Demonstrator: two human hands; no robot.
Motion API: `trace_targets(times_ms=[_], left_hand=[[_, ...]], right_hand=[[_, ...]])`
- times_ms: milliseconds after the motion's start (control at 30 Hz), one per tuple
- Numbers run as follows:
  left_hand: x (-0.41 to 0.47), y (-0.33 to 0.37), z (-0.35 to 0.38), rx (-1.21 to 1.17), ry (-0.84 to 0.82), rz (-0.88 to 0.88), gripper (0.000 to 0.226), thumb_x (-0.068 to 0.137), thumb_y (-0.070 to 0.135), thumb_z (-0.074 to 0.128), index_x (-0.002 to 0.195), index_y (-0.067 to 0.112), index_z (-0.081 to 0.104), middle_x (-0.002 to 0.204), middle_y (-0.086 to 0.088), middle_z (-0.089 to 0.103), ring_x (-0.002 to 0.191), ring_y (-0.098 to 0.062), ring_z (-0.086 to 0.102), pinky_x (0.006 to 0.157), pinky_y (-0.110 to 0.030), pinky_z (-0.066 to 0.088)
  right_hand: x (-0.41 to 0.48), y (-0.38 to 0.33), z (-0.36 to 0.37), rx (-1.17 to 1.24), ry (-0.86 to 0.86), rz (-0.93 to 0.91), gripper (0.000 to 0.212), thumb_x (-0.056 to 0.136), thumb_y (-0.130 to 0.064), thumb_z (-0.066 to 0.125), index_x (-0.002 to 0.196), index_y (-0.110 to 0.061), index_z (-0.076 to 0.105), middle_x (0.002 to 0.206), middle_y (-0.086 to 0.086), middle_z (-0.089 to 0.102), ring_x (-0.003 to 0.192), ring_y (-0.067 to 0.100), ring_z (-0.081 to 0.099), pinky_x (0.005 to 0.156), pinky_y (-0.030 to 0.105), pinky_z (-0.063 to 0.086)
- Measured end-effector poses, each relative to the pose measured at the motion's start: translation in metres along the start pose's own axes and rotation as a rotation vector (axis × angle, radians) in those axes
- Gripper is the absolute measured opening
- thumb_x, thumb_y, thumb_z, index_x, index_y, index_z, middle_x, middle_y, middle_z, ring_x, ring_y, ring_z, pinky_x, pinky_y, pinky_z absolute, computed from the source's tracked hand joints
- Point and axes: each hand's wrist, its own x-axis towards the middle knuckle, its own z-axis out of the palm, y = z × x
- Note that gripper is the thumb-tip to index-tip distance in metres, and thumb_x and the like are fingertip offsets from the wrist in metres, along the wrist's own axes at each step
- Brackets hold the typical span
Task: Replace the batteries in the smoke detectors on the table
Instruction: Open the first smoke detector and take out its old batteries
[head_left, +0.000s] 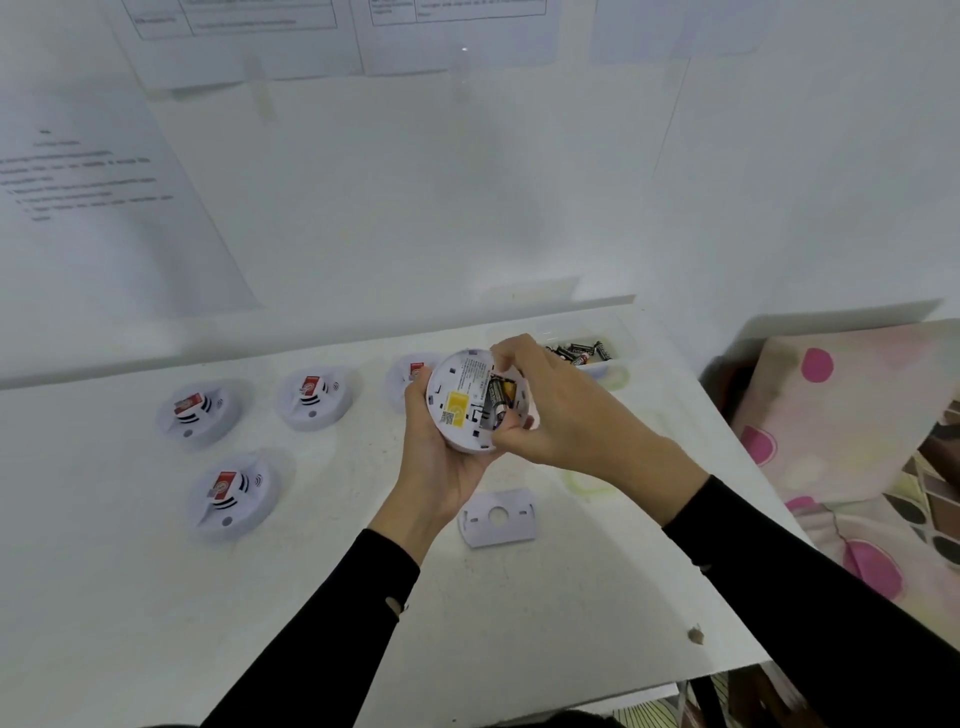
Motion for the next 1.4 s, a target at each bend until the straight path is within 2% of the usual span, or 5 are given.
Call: trace_targets(times_ms=[233,467,633,900,1400], left_hand=[[0.021,-0.022,0.008,-0.107,0.056,-0.023,0.066,0.098,0.059,0.032,0.134,0.009,0.057,0.121,-0.018,0.065,0.112,-0.032,0.060,0.099,-0.047,0.047],[0.035,-0.042,0.017,-0.203,0.094,0.048,0.057,0.095,0.056,0.042,0.124,0.011,0.061,0.113,-0.020,0.070,0.102,-0.037,0.065,0.081,-0.053,0.058],[0.042,-0.051,0.018,-0.236,0.087,0.063,0.056,0.096,0.056,0.043,0.125,0.011,0.061,0.113,-0.020,0.070,0.105,-0.038,0.063,0.080,-0.053,0.058],[0.047,-0.066,0.023,-0.245,0.078,0.036,0.053,0.096,0.053,0.044,0.124,0.011,0.062,0.119,-0.020,0.067,0.112,-0.039,0.059,0.080,-0.054,0.057],[0.058,-0.066,0.022,-0.240,0.072,0.049,0.055,0.085,0.052,0.053,0.123,0.013,0.062,0.115,-0.019,0.070,0.112,-0.039,0.059,0.079,-0.053,0.058]], right_hand=[[-0.014,0.046,-0.013,-0.130,-0.115,-0.270,0.025,0.099,-0.023,0.051,0.119,-0.026,0.065,0.157,0.009,0.027,0.130,0.030,0.046,0.101,0.043,0.044],[-0.028,0.082,-0.027,0.382,0.374,0.153,0.013,0.095,-0.009,0.058,0.104,-0.015,0.063,0.102,0.002,0.064,0.089,0.010,0.065,0.081,0.018,0.049],[-0.056,0.143,-0.003,0.011,-0.212,0.334,0.014,0.090,-0.016,0.066,0.094,-0.006,0.074,0.090,0.008,0.068,0.077,0.013,0.056,0.079,0.026,0.045],[-0.049,0.156,0.002,0.017,-0.333,0.458,0.027,0.088,-0.029,0.068,0.097,-0.003,0.074,0.091,0.009,0.070,0.085,0.022,0.062,0.073,0.026,0.042],[-0.090,0.144,0.017,-0.213,-0.221,0.024,0.023,0.088,-0.036,0.053,0.096,-0.028,0.073,0.089,-0.010,0.070,0.078,0.017,0.065,0.062,0.029,0.050]])
